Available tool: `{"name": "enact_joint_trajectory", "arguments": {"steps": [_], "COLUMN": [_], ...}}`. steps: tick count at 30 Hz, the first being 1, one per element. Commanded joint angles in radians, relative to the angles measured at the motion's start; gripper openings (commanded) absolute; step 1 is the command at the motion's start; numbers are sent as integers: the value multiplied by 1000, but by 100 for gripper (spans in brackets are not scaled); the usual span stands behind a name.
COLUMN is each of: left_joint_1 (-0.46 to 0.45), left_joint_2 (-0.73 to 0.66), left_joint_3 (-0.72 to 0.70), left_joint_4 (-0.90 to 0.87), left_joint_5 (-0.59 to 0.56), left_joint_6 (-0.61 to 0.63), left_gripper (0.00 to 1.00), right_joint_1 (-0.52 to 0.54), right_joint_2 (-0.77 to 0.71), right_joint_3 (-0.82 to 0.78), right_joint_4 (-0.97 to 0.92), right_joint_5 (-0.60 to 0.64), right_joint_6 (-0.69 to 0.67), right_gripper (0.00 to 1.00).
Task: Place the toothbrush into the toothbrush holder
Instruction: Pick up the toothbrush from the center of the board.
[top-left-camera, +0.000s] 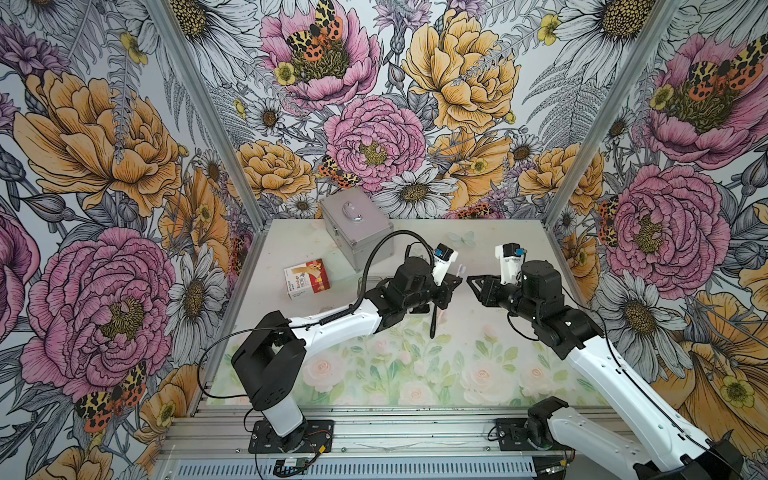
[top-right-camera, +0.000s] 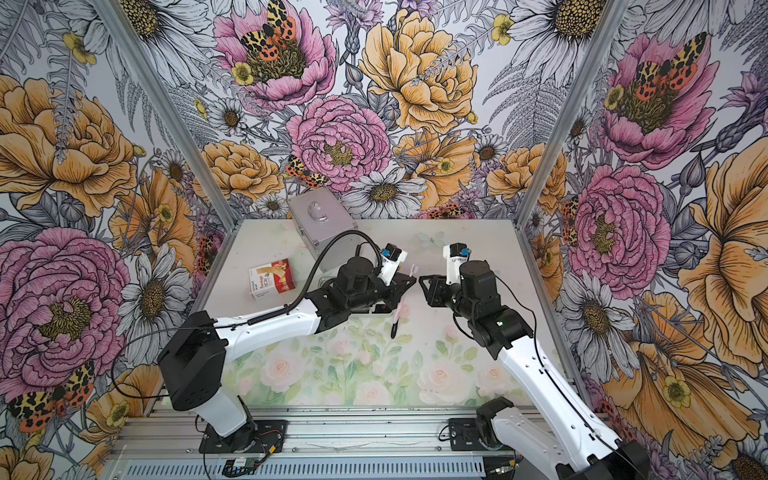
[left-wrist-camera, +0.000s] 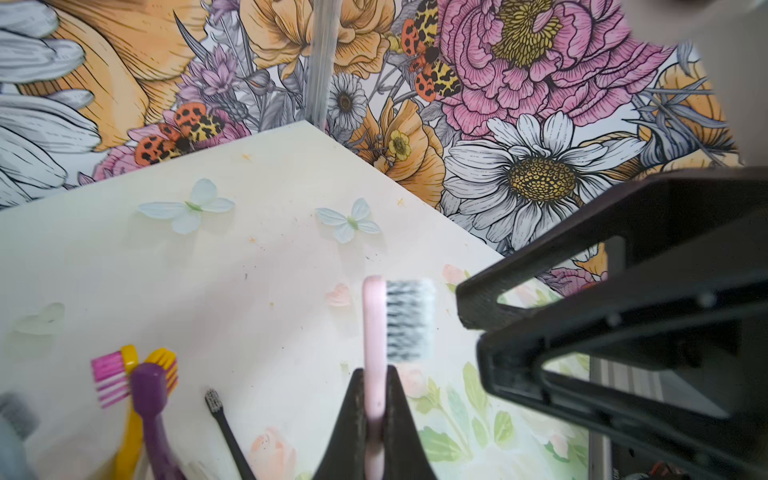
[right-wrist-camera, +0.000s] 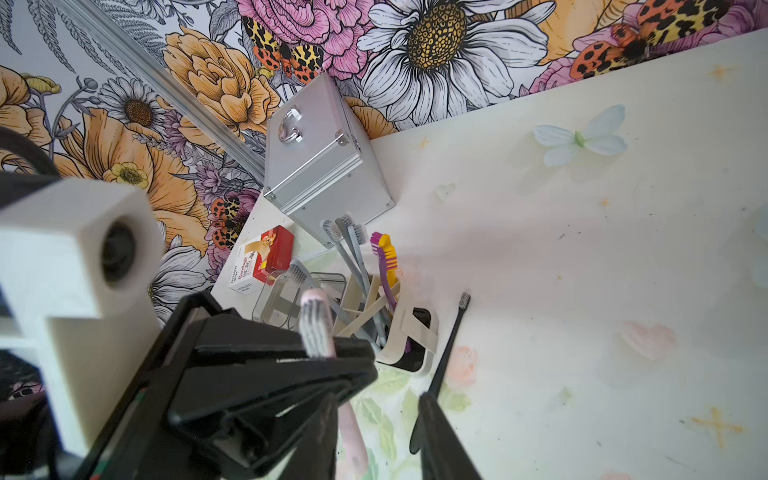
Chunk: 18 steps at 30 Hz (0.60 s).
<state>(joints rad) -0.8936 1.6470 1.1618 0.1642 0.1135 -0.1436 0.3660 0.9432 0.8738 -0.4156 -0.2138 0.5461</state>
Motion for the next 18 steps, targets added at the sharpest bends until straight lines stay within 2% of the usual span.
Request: {"name": "enact_joint_trajectory", "arguments": {"steps": [1, 9, 18], "left_joint_1": [1, 1, 3], "left_joint_2": [-70, -96, -26], "left_joint_3": [-29, -127, -208], "left_joint_4": [58, 316, 589], "left_joint_5": [-114, -188, -223], "left_joint_6": [98, 226, 365], "left_gripper": [0, 0, 0], "right_joint_1": [-7, -19, -31], "right_joint_2": [-15, -14, -2], "right_joint_3": [-4, -54, -82], "right_joint_4": [-32, -40, -47], "right_joint_5": [37, 50, 44], "right_joint_6": [-20, -31, -38], "right_gripper": [39, 40, 40]}}
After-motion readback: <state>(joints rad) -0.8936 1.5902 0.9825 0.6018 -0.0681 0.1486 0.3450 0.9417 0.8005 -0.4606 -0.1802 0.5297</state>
